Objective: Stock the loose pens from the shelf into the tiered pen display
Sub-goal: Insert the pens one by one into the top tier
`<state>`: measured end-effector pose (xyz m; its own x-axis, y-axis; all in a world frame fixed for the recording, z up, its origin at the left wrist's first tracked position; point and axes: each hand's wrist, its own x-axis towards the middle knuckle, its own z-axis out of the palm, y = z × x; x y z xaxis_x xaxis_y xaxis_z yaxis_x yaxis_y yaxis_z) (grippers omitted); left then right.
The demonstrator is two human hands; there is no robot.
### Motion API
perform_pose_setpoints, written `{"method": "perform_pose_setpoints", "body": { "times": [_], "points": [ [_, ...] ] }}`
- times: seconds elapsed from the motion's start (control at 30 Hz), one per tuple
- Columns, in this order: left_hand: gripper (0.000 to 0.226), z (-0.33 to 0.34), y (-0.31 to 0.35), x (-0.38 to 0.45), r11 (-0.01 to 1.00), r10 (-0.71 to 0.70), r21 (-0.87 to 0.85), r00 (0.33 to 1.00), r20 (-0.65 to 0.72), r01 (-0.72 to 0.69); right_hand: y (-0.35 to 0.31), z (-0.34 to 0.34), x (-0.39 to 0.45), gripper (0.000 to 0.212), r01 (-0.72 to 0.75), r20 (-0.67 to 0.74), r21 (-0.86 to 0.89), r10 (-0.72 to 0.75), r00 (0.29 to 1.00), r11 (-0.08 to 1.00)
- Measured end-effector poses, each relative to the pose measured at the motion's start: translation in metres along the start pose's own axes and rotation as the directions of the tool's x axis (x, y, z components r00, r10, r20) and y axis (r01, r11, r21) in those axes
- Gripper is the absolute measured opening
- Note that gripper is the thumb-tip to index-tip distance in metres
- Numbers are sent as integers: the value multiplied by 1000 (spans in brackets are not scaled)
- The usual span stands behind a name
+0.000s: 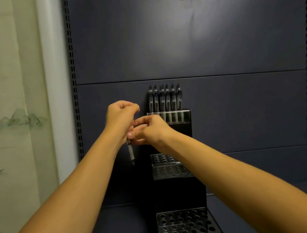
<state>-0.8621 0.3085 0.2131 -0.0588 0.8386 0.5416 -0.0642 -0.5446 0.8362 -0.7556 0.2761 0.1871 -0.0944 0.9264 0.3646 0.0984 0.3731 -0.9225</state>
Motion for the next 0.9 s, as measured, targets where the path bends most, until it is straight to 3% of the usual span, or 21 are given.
{"method": "perform_pose_setpoints", "body": {
  "times": [0.17, 0.27, 0.4, 0.57, 0.67, 0.8, 0.9],
  "points": [
    [4, -2, 0, 8, 999, 53, -3, 998, 29, -53, 5, -2, -2, 33, -77, 47, -84, 82, 996, 993],
    [3, -9, 2, 20, 992, 122, 29, 991, -47, -121, 8, -2, -9, 32, -132, 95, -212, 154, 983, 968],
    [4, -22, -10, 36, 994, 107, 15, 980, -169, -107, -6, -17, -12, 28, -147, 69, -208, 164, 984, 967],
    [10, -29, -51, 35, 991, 5, 131, 991, -131, 13, -47, -45, -1, 25, -51, -29, -120, 48, 998, 992],
    [11, -28, -69, 27, 964, -43, 260, 996, -82, 63, -77, -57, 12, 24, 49, -177, -103, -67, 982, 993],
    [16, -27, -82, 18, 933, -59, 353, 997, -39, 69, -101, -65, 38, 20, 100, -382, -256, -195, 903, 962],
    [25, -27, -85, 15, 914, -69, 399, 998, -12, 68, -104, -65, 51, 22, 121, -420, -398, -298, 857, 909]
  ]
}}
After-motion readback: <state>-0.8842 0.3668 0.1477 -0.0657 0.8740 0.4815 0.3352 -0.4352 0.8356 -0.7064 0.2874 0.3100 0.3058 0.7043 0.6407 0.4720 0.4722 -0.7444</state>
